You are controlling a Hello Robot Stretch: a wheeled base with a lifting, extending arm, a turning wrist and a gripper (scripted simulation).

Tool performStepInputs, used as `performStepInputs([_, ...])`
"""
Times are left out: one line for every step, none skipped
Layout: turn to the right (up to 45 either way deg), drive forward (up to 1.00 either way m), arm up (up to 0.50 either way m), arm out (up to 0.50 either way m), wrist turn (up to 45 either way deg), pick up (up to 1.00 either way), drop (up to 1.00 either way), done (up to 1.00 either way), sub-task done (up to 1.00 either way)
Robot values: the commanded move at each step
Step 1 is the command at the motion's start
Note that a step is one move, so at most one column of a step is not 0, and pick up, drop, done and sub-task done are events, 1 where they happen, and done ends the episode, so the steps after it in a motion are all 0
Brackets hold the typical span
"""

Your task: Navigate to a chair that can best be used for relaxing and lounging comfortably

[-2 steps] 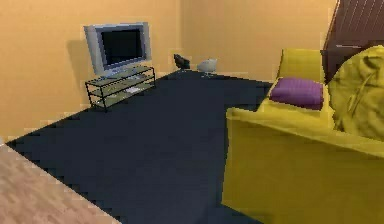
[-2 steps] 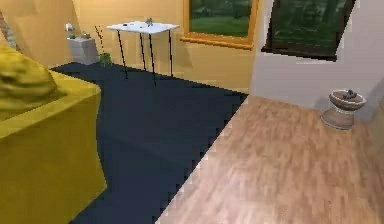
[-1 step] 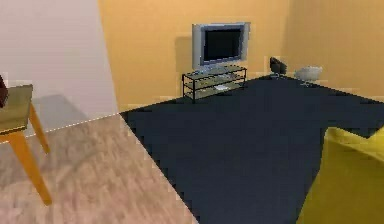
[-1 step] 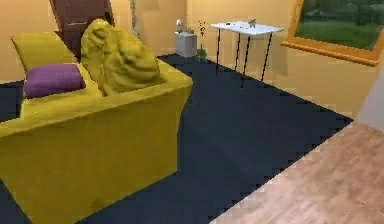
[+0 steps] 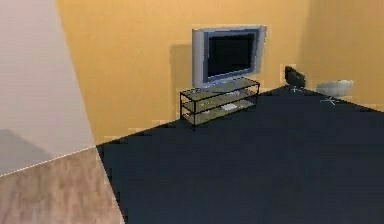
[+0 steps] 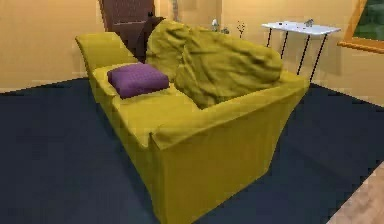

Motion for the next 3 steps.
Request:
performStepInputs([-12.0, 0.0, 0.0, 0.0, 0.0, 0.0, 0.0, 0.0, 0.0])
performStepInputs([0.0, 0.35, 0.0, 0.0, 0.0, 0.0, 0.0, 0.0, 0.0])
performStepInputs([45.0, 0.0, 0.0, 0.0, 0.0, 0.0, 0.0, 0.0, 0.0])
